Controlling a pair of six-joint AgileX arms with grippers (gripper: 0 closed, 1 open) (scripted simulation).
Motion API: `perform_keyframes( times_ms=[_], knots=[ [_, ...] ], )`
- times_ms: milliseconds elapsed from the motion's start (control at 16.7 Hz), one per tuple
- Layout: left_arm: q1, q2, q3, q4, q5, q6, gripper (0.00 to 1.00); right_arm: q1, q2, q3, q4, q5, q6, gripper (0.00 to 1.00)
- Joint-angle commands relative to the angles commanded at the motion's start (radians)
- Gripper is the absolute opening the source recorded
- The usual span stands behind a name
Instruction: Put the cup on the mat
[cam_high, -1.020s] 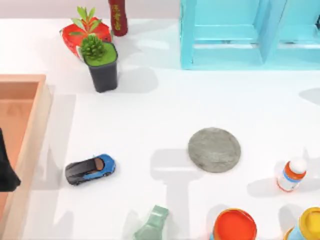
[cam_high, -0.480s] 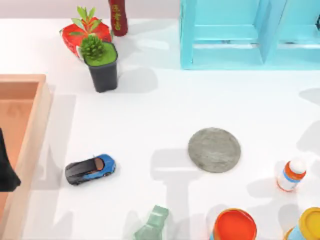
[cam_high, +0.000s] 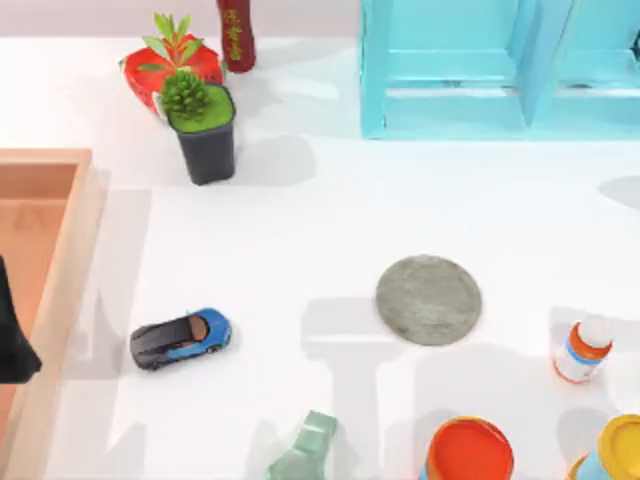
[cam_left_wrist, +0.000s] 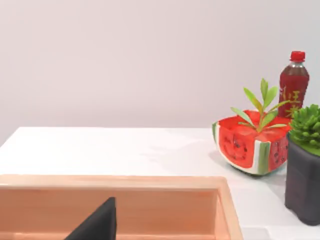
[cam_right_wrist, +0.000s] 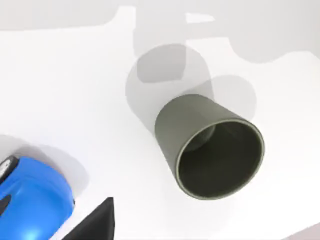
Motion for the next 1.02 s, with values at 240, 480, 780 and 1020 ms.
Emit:
perform_keyframes(
  times_ms=[240,480,780,1020],
  knots=[
    [0.000,0.000,0.000,0.000,0.000,0.000,1.00,-0.079,0.219,0.174,-0.148,0.018,-0.264,1.00],
    [0.000,0.000,0.000,0.000,0.000,0.000,1.00,-0.120,0.321,0.251,-0.214,0.027,-0.378,1.00],
    [0.000,0.000,0.000,0.000,0.000,0.000,1.00,-0.116,0.320,0.249,-0.213,0.026,-0.379,1.00],
    [0.000,0.000,0.000,0.000,0.000,0.000,1.00,-0.123,0.329,0.195,-0.152,0.027,-0.382,1.00]
  ],
)
